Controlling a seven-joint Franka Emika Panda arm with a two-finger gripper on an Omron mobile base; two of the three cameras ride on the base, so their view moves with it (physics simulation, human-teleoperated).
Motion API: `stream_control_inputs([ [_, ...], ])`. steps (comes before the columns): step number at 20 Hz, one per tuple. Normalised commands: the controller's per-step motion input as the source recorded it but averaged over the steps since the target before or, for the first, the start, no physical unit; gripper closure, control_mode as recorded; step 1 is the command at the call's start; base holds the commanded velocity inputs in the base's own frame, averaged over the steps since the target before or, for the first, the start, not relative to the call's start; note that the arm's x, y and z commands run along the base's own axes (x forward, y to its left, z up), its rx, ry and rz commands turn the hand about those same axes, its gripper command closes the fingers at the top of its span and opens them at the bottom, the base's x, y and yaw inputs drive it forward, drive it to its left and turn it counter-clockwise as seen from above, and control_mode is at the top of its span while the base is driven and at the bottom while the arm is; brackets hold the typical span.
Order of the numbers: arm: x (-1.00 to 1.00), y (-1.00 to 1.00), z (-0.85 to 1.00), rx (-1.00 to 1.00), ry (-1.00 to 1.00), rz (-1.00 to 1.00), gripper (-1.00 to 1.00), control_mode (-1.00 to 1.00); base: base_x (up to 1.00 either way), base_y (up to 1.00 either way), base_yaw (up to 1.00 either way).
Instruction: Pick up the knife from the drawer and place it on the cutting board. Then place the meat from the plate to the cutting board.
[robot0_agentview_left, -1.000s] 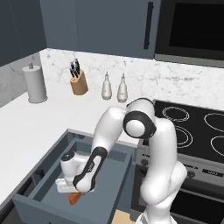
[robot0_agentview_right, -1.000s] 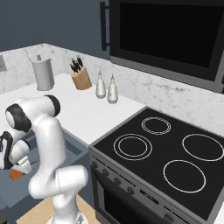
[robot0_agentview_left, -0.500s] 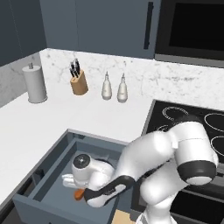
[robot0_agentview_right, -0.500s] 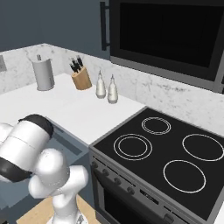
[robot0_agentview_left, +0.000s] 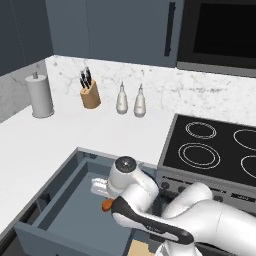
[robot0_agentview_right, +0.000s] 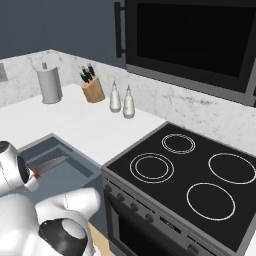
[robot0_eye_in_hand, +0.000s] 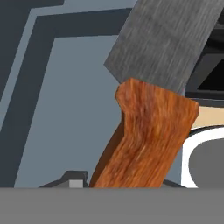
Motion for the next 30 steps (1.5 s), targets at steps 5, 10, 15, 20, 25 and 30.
stream_control_inputs([
  [5, -0.19, -0.58, 0.55, 0.04, 0.01, -0.09, 1.00, -1.00, 0.00, 0.00, 0.00],
  [10, -0.08, -0.51, 0.83, 0.03, 0.13, -0.13, 1.00, -1.00, 0.00, 0.00, 0.00],
  [15, -0.10, -0.23, 0.42, 0.00, 0.11, -0.03, 1.00, 1.00, -0.23, -0.19, 0.00],
  [20, 0.00, 0.00, 0.00, 0.00, 0.00, 0.00, 1.00, 1.00, -0.90, -0.44, 0.00],
  [25, 0.00, 0.00, 0.00, 0.00, 0.00, 0.00, 1.00, 1.00, -0.85, -0.11, 0.00],
  [30, 0.00, 0.00, 0.00, 0.00, 0.00, 0.00, 1.00, 1.00, -0.76, 0.00, 0.00],
])
